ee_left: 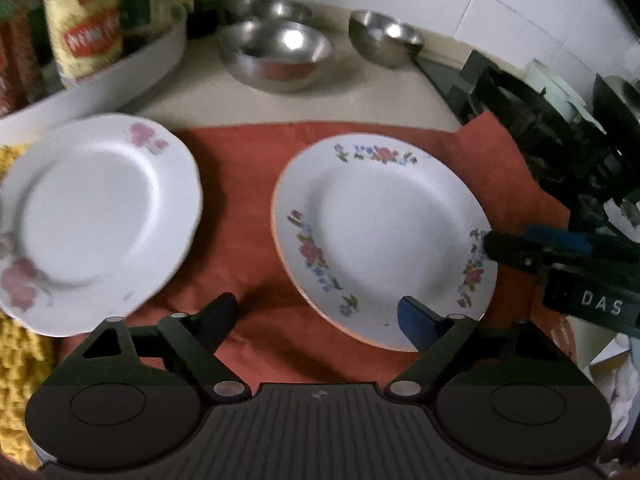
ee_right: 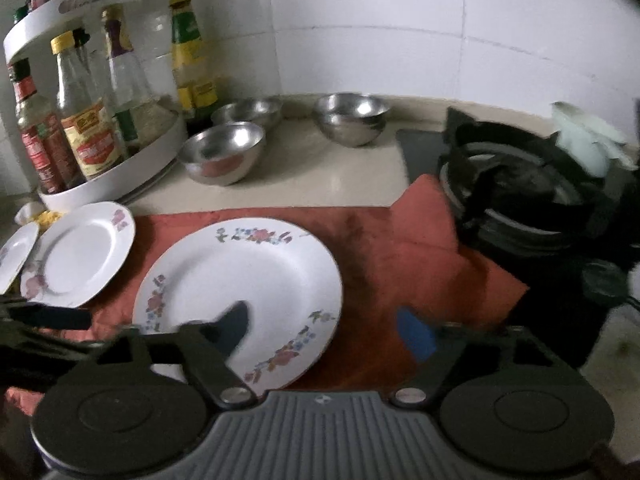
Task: Organize plates and bowls
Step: 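Move the left gripper to the large pink-flower plate and grasp its rim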
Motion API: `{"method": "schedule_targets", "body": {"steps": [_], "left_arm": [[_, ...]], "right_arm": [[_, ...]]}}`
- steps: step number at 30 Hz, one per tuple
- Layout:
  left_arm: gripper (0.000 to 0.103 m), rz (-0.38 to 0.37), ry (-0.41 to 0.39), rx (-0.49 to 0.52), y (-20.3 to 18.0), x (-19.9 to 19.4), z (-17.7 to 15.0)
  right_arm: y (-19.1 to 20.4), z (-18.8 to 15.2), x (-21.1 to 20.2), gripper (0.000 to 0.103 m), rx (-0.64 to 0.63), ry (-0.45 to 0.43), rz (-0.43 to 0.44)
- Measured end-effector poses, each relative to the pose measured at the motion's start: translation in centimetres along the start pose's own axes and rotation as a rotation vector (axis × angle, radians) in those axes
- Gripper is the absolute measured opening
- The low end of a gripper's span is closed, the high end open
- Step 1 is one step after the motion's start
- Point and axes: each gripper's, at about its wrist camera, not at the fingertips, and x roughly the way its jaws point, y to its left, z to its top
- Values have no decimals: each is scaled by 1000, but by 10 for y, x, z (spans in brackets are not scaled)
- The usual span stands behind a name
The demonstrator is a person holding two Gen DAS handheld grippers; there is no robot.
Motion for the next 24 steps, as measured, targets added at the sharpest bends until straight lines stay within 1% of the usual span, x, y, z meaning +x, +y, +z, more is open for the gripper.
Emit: {"method": "schedule_targets", "body": {"steps": [1,2,4,8,11,13,16,18,20,22,24], "left_arm": [[91,5,5,4,-2,3,1],[91,17,0,11,-5,5,3],[92,29,4,22,-11,10,8],[94,30,2,7,-15,17,15],[95,-1,1,13,-21,21,20],[98,-10,4,4,-22,25,23],[96,-14,-1,-41,-17,24,26],[98,-7,-4,-36,-16,26,28],[103,0,2,-14,-21,32,32],[102,10,-1,-3,-25,34,33],[102,9,-3,-21,-25,34,34]], "right_arm": [[-3,1,5,54,3,19,35],[-5,1,9,53,4,36,65],[-7,3,19,53,-2,66,98],[-14,9,34,53,-26,94,155],[-21,13,47,53,-21,124,212],[-28,14,56,53,-11,151,236],[-36,16,60,51,-12,154,292],[-40,19,63,51,-19,158,305],[-43,22,65,51,-20,159,335],[-43,23,66,50,-31,168,359],[-43,23,68,48,-61,165,366]]}}
